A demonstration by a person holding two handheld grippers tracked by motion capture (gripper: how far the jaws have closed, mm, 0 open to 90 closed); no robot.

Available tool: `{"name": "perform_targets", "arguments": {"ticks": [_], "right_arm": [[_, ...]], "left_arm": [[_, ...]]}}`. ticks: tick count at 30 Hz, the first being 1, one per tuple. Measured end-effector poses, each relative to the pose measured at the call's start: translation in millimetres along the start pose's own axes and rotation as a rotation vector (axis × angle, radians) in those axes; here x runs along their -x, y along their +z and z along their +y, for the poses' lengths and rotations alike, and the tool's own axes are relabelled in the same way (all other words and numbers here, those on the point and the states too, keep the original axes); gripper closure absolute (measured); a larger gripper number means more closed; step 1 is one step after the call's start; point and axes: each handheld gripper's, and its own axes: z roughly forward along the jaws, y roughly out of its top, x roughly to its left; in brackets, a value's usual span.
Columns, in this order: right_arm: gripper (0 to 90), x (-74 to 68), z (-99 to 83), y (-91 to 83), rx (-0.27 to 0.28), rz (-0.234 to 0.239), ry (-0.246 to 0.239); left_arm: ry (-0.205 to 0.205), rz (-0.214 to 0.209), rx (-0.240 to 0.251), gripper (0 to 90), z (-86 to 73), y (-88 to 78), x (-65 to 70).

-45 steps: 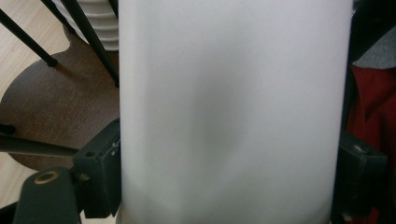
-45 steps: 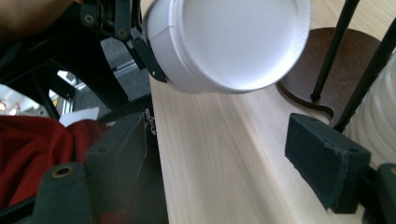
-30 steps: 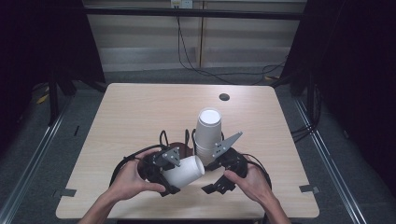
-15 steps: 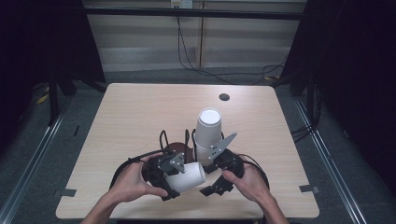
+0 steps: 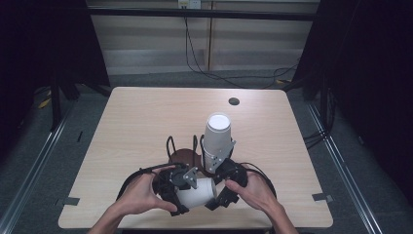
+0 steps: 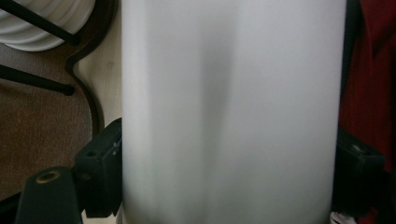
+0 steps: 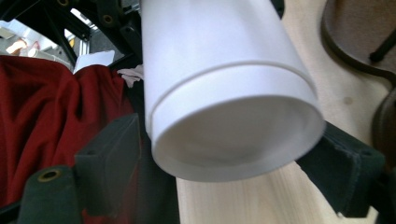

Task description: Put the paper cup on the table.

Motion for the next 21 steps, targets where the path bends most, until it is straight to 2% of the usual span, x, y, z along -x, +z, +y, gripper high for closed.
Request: {"name": "perform_targets", "arguments": {"ticks": [4, 5, 8, 11, 15, 21], "right_arm": [[15.5, -0.5, 0.8, 2.2, 0.004, 0.016, -0.003], [18.0, -0.4, 0.7, 2.6, -0.004, 0.013, -0.003], [18.2, -0.4, 0.4, 4.3, -0.005, 0.018, 0.019], [20.2, -1.3, 1.9, 6.5, -0.029, 0.009, 0.003], [22.7, -4.5, 3.9, 7.5, -0.015, 0.002, -0.036], [24.1, -7.2, 5.1, 7.4, -0.01, 0.006, -0.05]], "left_arm": [[0.005, -0.016, 0.014, 16.2, -0.1, 1.9, 0.3], [0.011, -0.018, 0.02, 16.2, 0.0, 2.3, -0.1], [0.013, -0.025, 0.017, 16.2, 0.8, 5.1, 0.4], [0.024, -0.037, 0.02, 16.2, 2.6, 6.9, 3.0], [0.048, -0.038, 0.031, 16.1, 4.2, 5.2, 4.2], [0.043, -0.045, 0.052, 15.6, 2.5, 5.6, 5.2]]}}
